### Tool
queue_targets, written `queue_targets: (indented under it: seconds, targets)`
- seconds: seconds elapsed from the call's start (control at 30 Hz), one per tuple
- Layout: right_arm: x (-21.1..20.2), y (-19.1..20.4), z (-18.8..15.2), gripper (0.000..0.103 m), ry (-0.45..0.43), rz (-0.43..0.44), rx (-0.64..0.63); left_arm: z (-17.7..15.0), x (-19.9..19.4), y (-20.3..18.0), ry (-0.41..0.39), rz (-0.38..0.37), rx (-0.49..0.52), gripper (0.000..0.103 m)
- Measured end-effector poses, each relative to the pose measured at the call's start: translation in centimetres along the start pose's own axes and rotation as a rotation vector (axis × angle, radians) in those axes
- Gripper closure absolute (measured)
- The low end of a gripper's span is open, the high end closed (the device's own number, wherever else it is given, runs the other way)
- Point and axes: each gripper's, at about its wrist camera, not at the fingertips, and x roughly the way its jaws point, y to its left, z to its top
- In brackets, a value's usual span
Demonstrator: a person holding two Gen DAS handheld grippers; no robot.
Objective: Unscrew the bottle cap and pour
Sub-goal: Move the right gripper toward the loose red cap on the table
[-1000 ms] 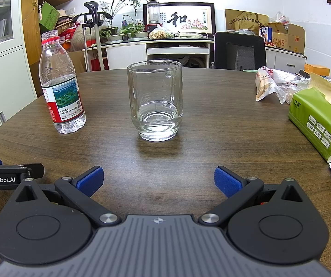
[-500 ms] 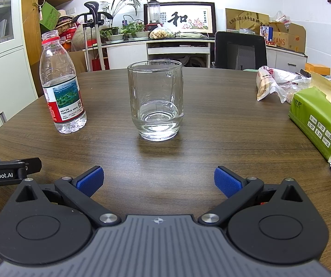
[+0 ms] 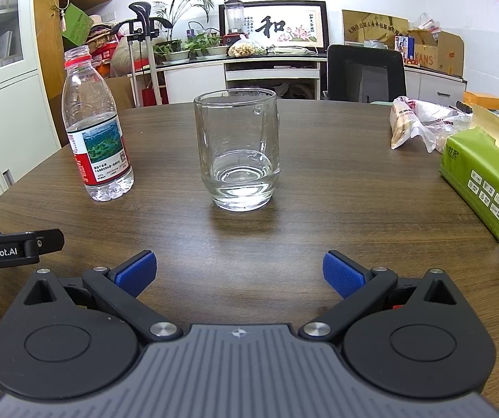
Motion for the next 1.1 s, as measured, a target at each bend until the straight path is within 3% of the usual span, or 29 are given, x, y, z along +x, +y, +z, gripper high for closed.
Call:
queue_targets:
  seconds: [0.17,0.3,0.4,0.5,0.8,1.1]
  targets:
    - [0.0,0.0,-0.1,0.001,-0.002,0.001,-0.002,1.0,0.4,0.5,0.027,-0.008,0.018,0.000]
    - [0.0,0.1,-0.1,0.001,-0.003,0.003,-0.006,1.4,-0.1,0.0,-0.003,0.029,0.084,0.000]
    - [0.0,0.1,-0.1,0.001,-0.005,0.003,-0.011,2.2,0.1,-0.7,0.034,0.058,0.189,0.000]
    - [0.0,0.2,-0.1,0.001,-0.006,0.004,-0.013,3.1,0.1,-1.1,0.035,0.082,0.224,0.000]
    - [-0.3,0.1,-0.1,0.001,-0.017,-0.005,-0.001,7.8,-0.2,-0.9,0.032,-0.041,0.153,0.000]
    - [-0.4,-0.2,-0.1,0.001,-0.027,0.005,0.004,8.7,3.1,-1.3,0.010,-0.113,0.137,0.000]
